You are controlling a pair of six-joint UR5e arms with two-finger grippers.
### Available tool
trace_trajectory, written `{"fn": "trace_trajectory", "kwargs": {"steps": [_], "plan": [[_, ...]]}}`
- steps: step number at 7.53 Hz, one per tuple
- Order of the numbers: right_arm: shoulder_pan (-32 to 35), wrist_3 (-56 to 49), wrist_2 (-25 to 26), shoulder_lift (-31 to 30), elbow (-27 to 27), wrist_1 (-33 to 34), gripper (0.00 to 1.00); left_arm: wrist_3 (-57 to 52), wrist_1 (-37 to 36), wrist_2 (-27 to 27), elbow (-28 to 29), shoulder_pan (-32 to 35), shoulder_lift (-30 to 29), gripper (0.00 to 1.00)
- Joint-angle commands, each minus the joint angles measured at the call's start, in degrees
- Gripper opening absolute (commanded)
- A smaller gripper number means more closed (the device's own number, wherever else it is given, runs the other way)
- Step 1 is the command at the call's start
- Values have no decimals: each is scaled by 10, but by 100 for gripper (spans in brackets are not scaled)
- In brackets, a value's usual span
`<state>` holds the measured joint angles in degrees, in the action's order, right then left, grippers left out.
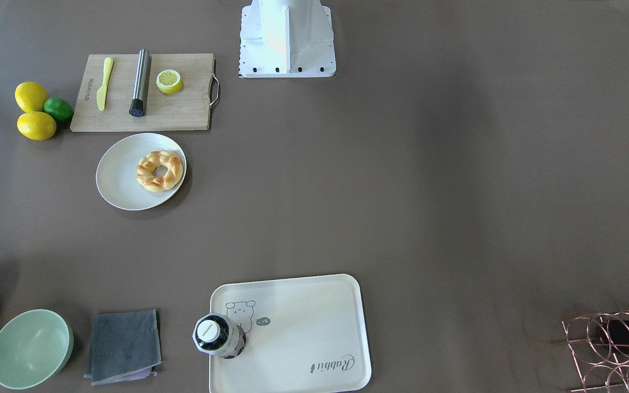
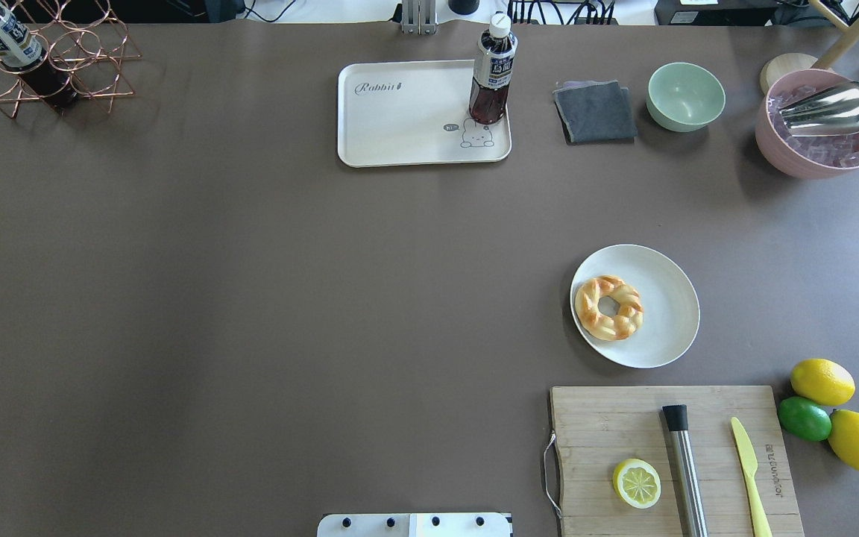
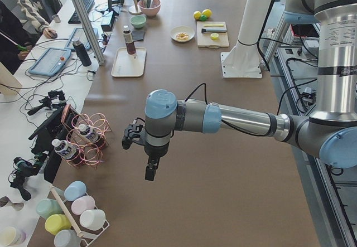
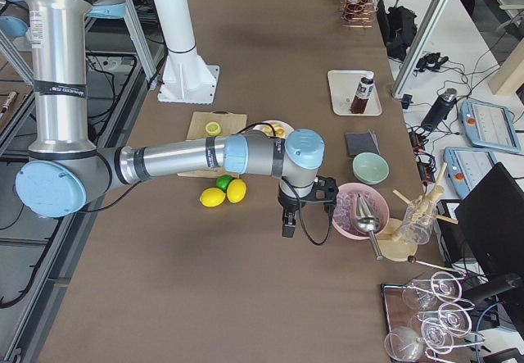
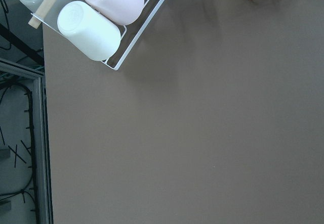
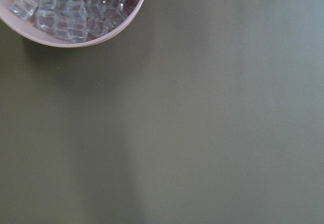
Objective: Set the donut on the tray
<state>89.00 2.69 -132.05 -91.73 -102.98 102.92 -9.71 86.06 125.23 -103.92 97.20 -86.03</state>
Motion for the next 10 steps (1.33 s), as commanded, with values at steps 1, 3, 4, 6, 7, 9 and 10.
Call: {"fn": "trace_trajectory", "kwargs": {"steps": [1,3,4,6,7,9,10], "plan": [[-50,3,-39,4,-42,-2,100,-55,24,0,12,3,21,99],[-121,153,-70,3,-63,-125,100,-54,28,51,19,4,27,99],[-164,242,-63,-1,-51,-212,100,-58,31,73,15,4,38,99],[-275,343,-24,7,-13,-327,100,-49,77,75,19,4,42,98],[-307,396,0,8,-4,-375,100,-49,77,75,19,4,42,98],[-372,482,44,25,42,-478,100,-47,77,76,17,4,42,99],[-404,529,70,33,50,-492,100,-37,77,76,14,4,42,99]]}}
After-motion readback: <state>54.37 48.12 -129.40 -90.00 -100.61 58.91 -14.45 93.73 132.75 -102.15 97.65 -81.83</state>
